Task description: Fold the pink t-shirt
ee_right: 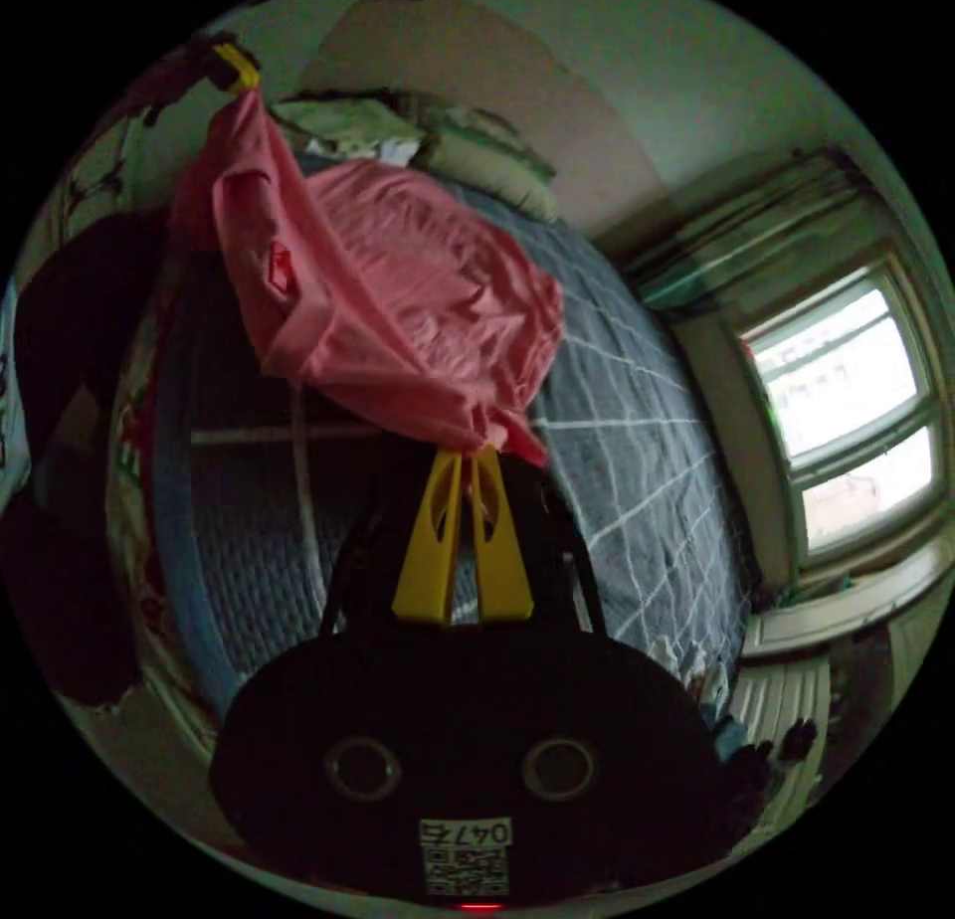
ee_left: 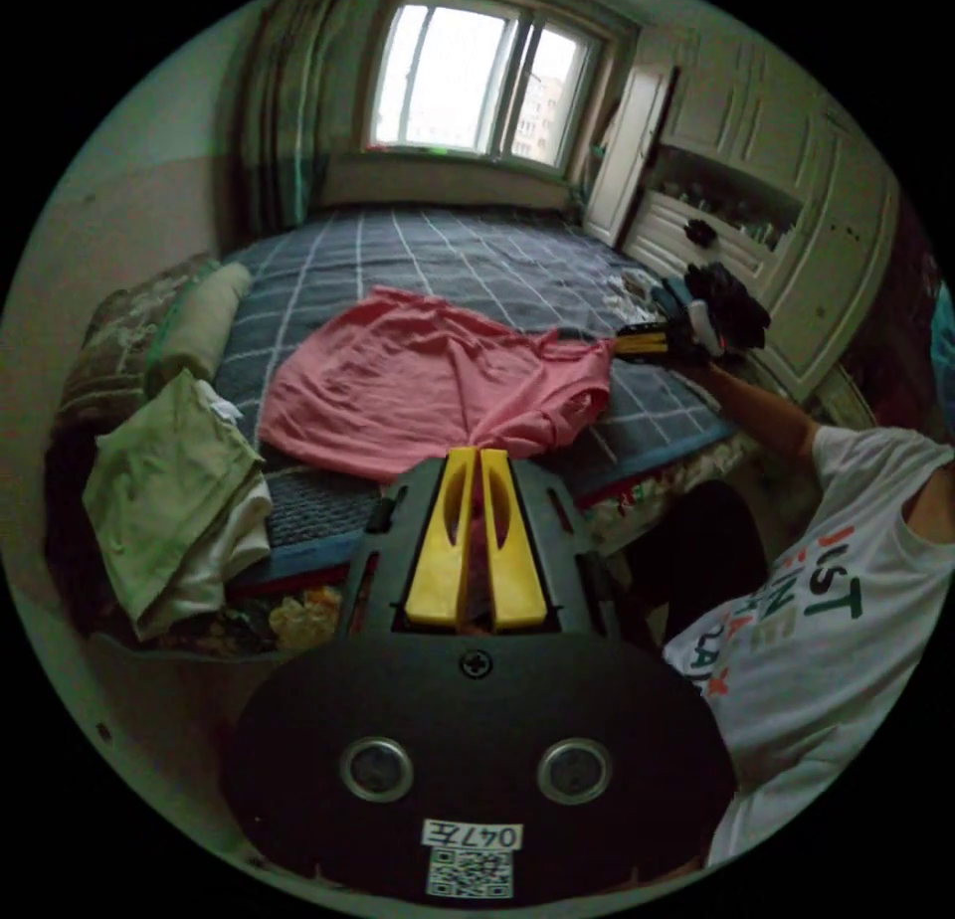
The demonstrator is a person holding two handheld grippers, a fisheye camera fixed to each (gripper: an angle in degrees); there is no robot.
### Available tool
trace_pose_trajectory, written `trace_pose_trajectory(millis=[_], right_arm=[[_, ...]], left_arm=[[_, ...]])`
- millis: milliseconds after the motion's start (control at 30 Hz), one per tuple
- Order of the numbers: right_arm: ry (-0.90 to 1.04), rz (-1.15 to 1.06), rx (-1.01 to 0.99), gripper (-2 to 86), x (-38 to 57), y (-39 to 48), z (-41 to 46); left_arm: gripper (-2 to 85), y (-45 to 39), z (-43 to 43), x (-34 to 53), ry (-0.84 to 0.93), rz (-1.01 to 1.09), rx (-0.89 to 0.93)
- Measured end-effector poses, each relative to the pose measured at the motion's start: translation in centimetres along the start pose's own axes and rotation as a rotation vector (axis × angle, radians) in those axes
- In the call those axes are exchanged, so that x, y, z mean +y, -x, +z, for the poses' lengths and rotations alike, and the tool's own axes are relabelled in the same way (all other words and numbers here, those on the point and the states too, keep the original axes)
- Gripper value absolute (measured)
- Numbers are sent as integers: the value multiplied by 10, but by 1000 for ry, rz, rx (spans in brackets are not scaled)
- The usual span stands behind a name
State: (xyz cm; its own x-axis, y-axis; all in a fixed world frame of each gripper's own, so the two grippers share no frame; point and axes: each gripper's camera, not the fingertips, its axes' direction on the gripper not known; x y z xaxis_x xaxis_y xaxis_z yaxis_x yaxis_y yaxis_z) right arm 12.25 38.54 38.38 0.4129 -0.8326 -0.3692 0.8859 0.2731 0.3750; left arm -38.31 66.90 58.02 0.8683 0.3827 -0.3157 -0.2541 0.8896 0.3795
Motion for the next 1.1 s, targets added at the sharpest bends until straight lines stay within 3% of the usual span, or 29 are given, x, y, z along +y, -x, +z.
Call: trace_pose_trajectory(millis=[267, 500, 733, 900, 1033, 1100], right_arm=[[-75, 164, 263, 0, -43, -86, -192], [-113, 84, 602, -1, -91, -84, -369], [-80, 108, 817, -2, -105, -90, -504], [30, 172, 702, -2, -103, -135, -477], [116, 192, 567, -2, -86, -179, -362], [154, 207, 487, -1, -77, -201, -293]], left_arm=[[-10, -59, -110, -90, -175, 82, -353], [-10, -140, -224, -163, -403, 203, -703], [-10, -193, -288, -218, -583, 264, -743], [-10, -188, -242, -301, -451, 297, -599], [-10, -158, -148, -361, -273, 309, -503], [-10, -129, -62, -403, -119, 305, -436]])
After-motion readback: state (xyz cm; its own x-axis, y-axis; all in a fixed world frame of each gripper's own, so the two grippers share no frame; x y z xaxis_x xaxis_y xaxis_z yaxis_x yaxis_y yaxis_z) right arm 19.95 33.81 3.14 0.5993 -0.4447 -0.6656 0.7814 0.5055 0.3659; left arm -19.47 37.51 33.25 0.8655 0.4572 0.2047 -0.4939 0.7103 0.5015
